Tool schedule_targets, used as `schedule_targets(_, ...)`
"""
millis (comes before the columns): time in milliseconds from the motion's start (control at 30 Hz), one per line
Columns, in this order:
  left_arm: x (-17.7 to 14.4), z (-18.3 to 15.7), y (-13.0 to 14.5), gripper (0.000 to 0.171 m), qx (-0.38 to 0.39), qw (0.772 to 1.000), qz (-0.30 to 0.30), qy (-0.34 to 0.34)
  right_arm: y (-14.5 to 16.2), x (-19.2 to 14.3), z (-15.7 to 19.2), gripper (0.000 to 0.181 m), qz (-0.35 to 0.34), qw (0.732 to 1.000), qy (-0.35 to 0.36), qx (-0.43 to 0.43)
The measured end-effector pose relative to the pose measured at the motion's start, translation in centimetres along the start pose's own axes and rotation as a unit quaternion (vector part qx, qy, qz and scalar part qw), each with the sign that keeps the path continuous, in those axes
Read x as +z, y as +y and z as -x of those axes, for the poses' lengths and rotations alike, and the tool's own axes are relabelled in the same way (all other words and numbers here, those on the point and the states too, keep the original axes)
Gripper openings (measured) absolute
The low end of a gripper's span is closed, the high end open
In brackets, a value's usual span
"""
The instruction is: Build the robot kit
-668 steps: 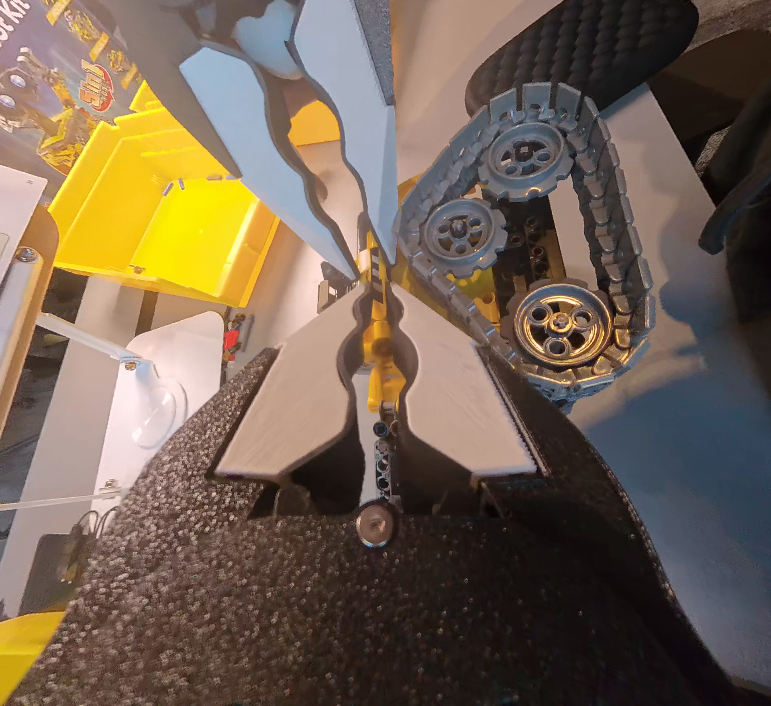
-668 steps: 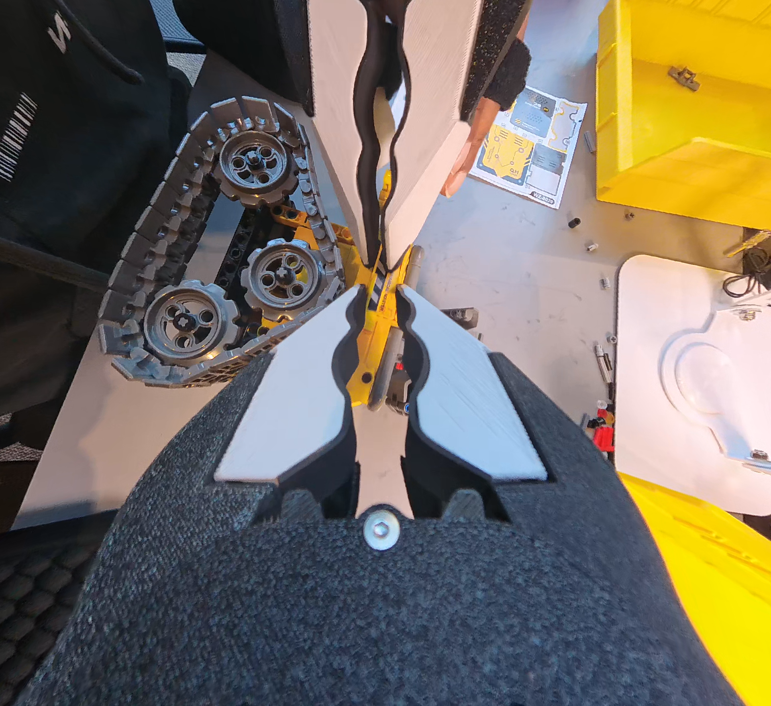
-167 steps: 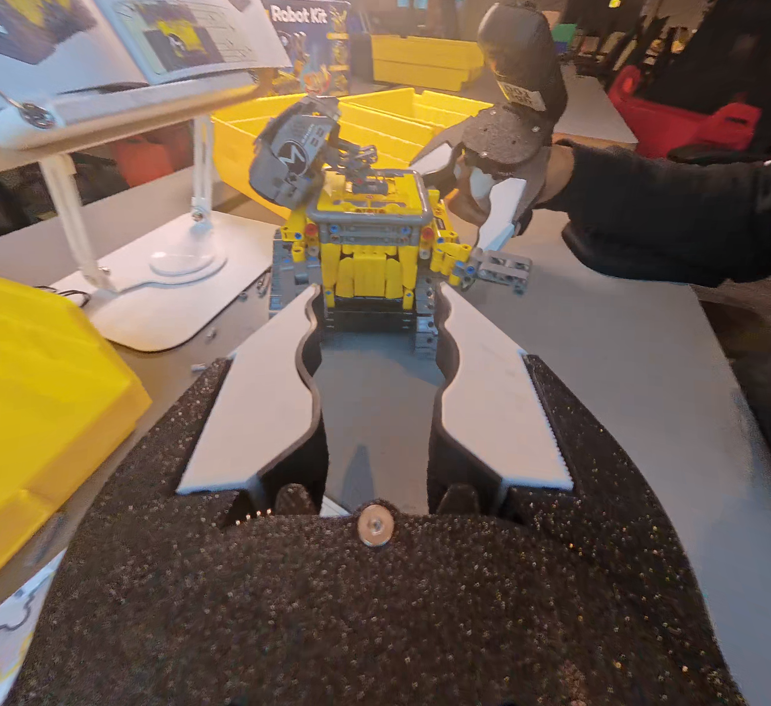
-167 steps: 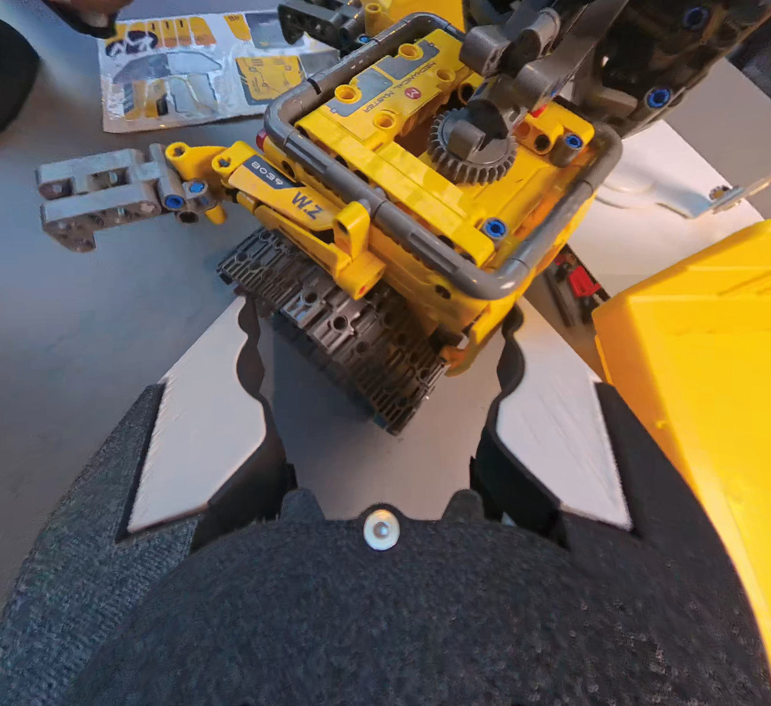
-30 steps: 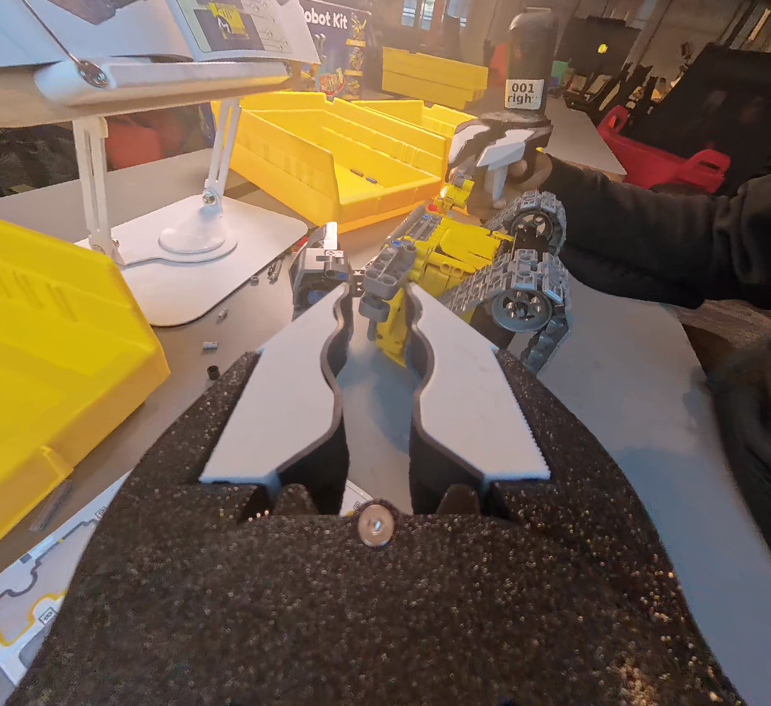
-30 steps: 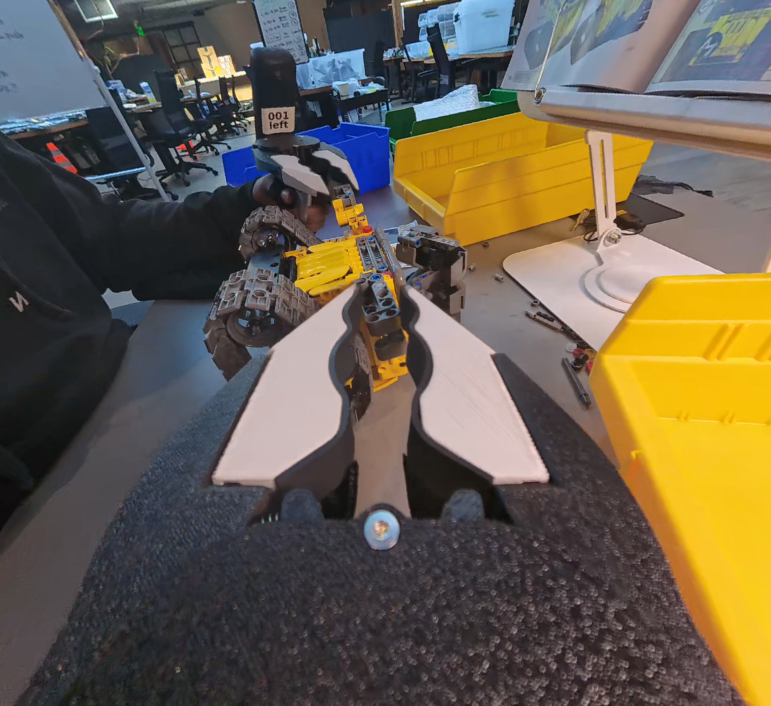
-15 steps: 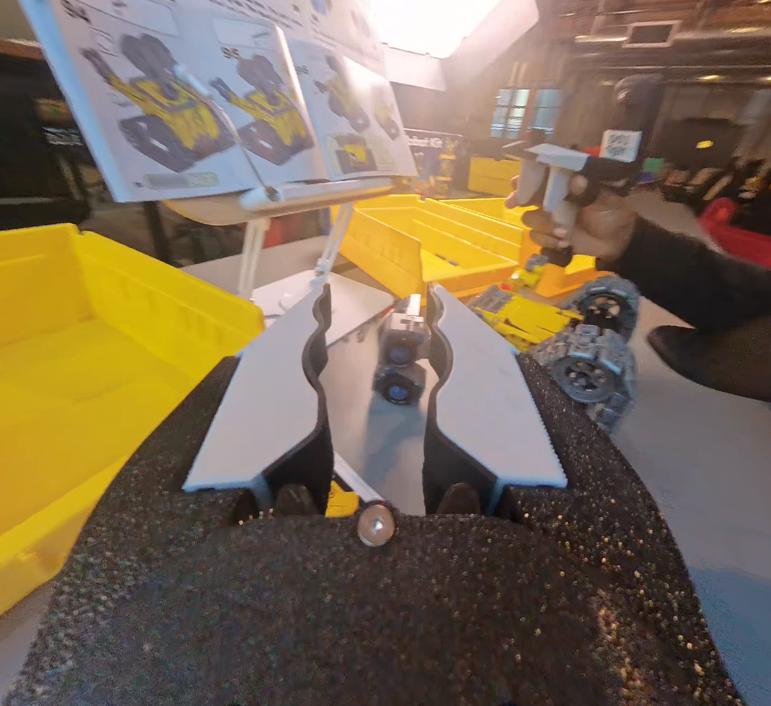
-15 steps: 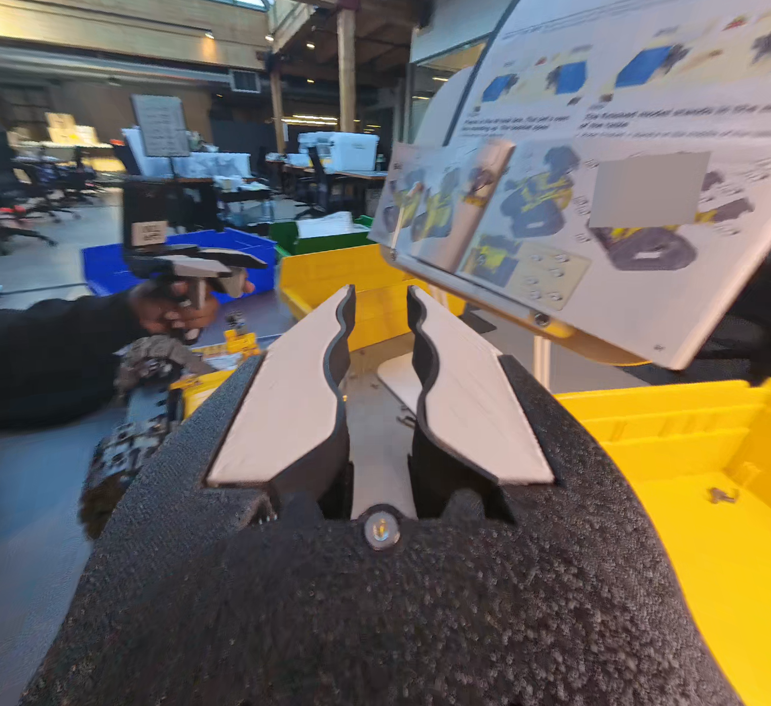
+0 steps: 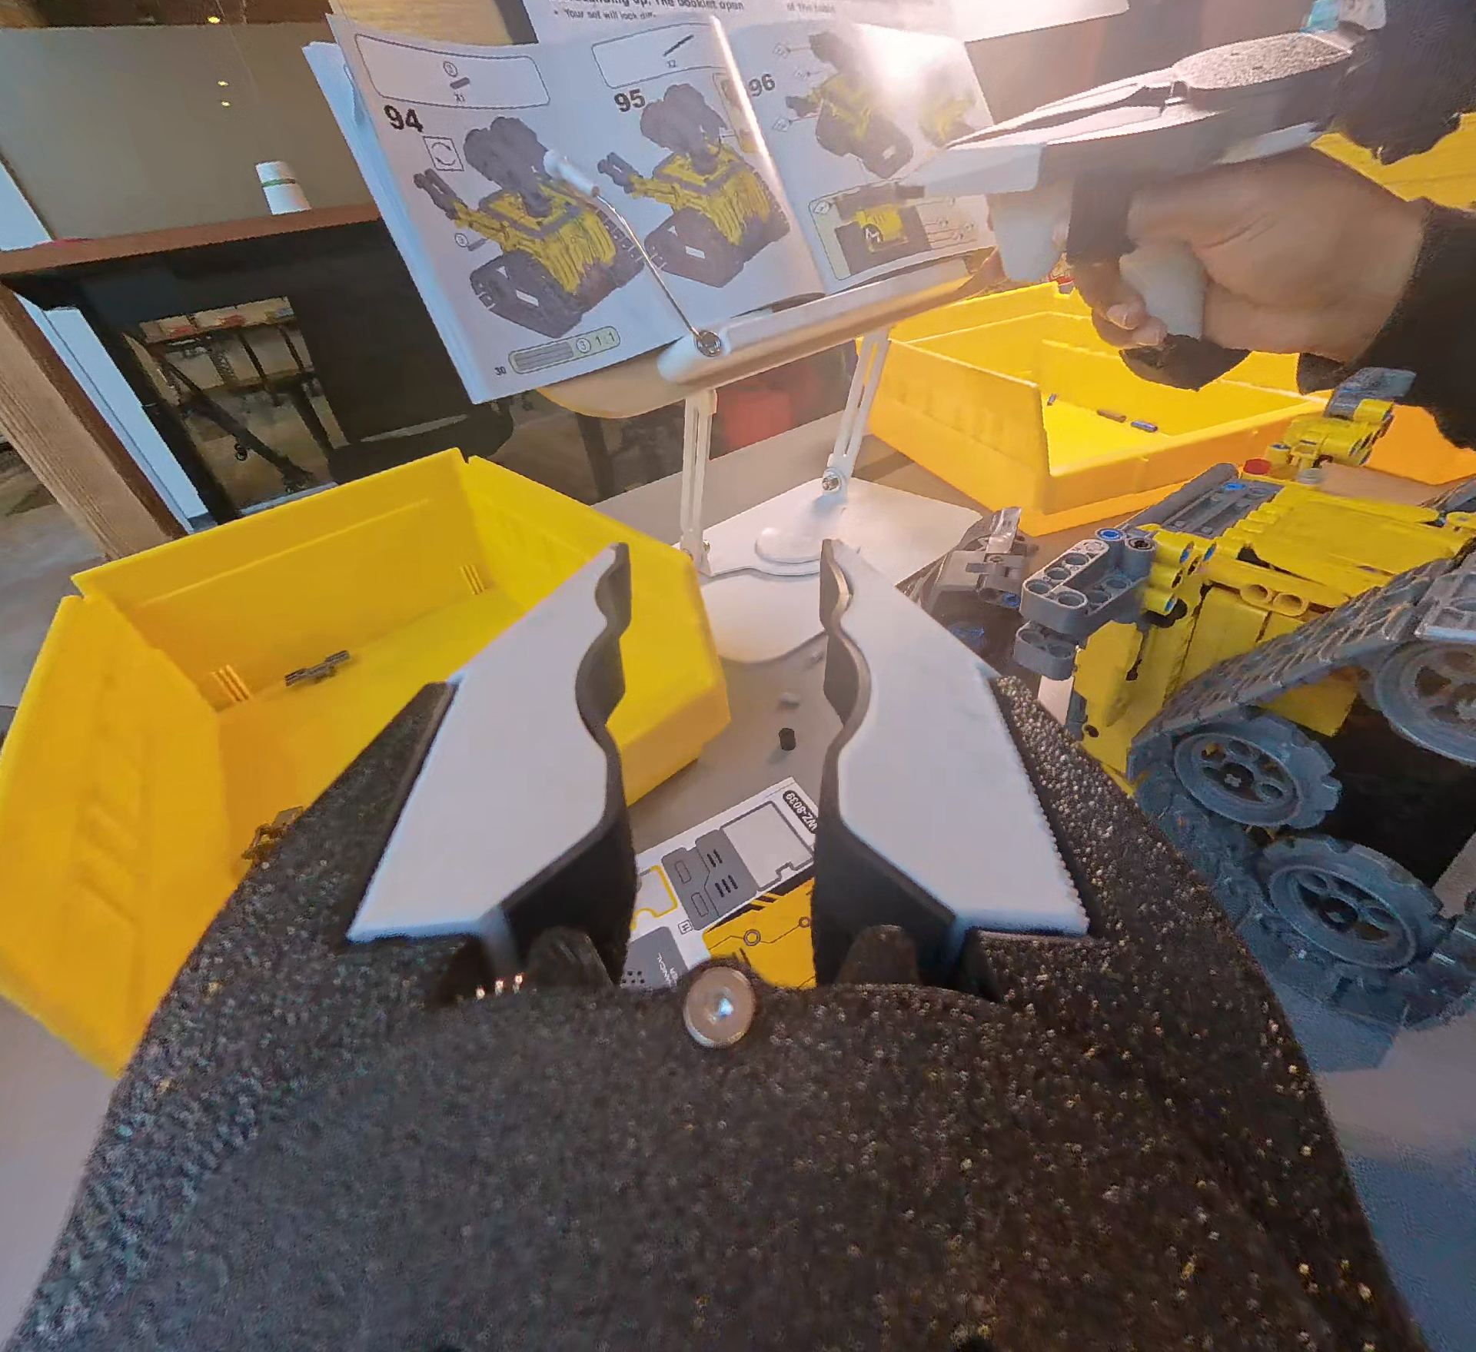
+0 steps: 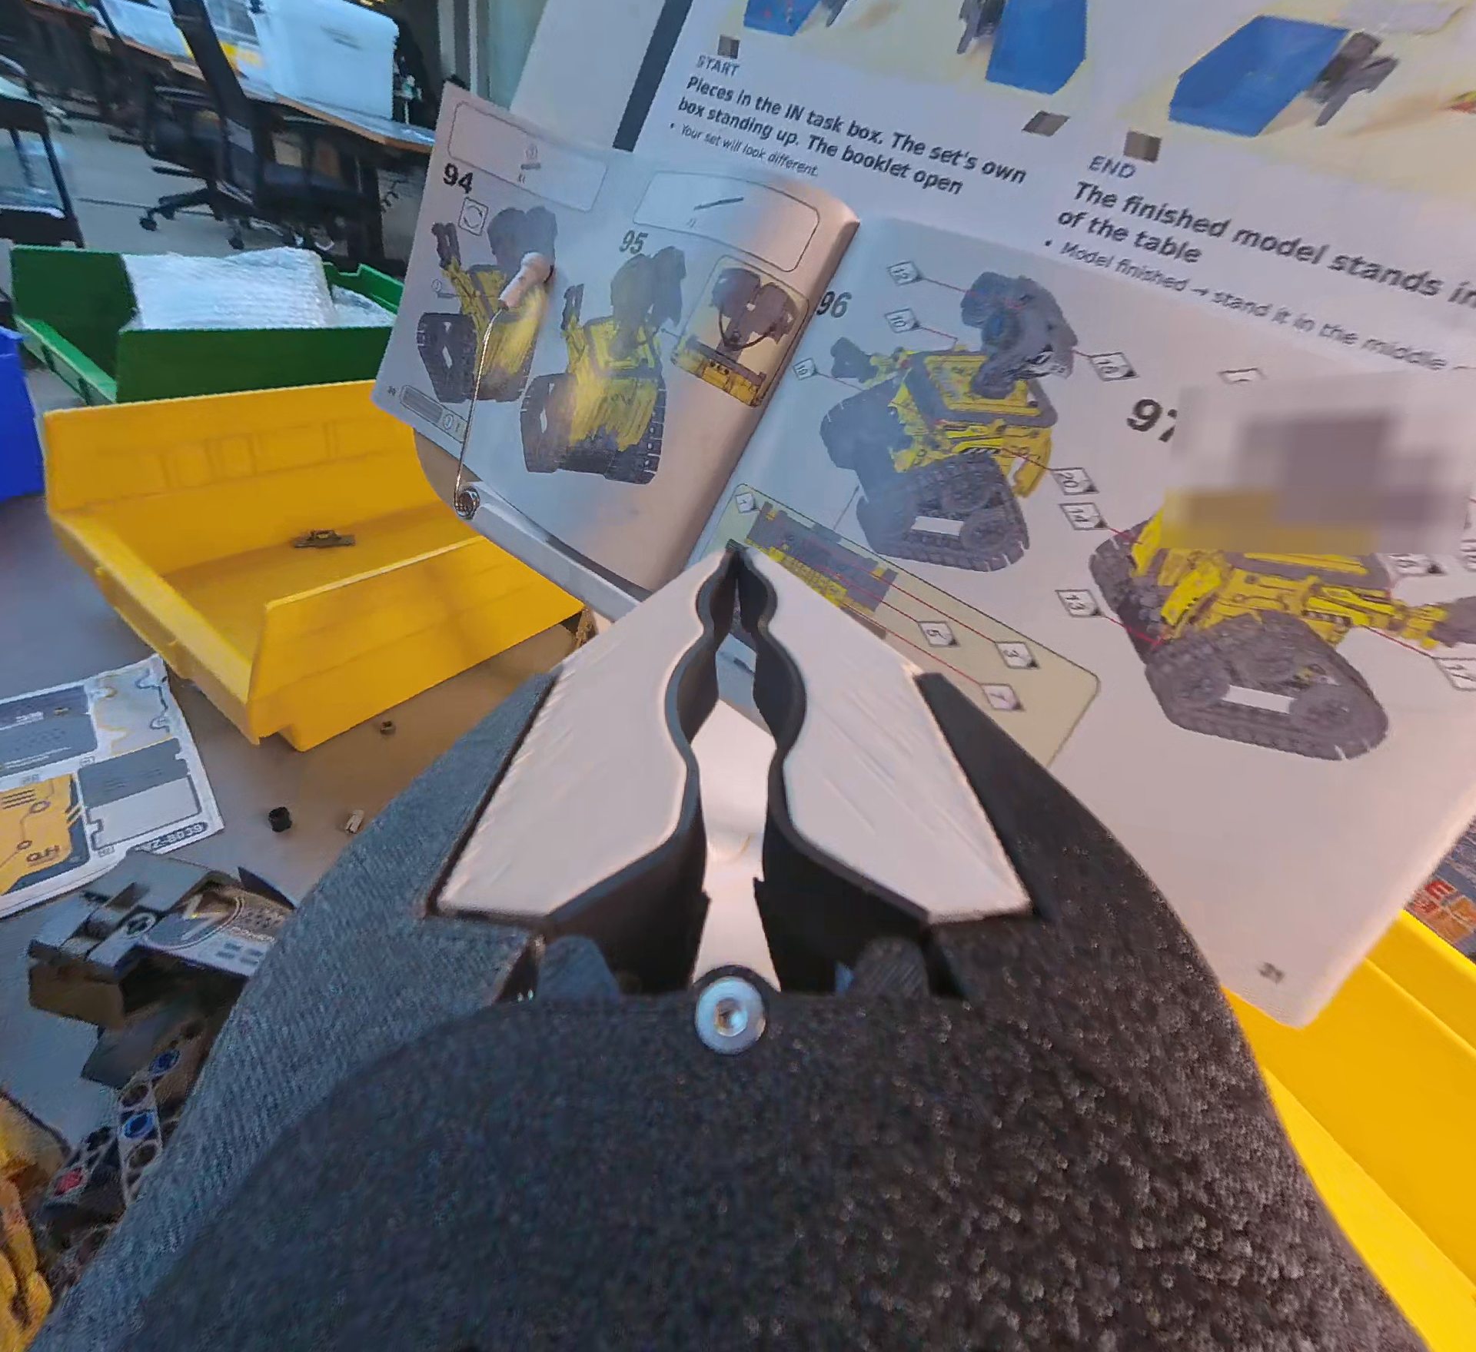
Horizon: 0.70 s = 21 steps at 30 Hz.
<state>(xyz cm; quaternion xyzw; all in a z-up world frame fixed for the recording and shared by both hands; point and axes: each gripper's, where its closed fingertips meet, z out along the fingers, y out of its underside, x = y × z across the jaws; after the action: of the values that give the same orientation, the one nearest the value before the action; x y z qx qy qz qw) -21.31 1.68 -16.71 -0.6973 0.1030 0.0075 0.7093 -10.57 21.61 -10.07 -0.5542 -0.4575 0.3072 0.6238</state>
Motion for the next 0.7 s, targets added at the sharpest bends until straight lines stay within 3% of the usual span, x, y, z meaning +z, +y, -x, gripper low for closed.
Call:
schedule_targets(367, 0.5, -0.5, 1.1, 0.045, 0.041, 0.999, 0.02, -0.007, 0.5, 2.5, 0.8, 0.0, 0.029, 0.999, 0.01, -0.04)
schedule_targets(700, 0.4, 0.2, 1.3, 0.044, 0.009, 1.0, 0.022, -0.009, 2.5, 1.0, -0.6, 0.0, 0.053, 0.997, 0.009, -0.051)
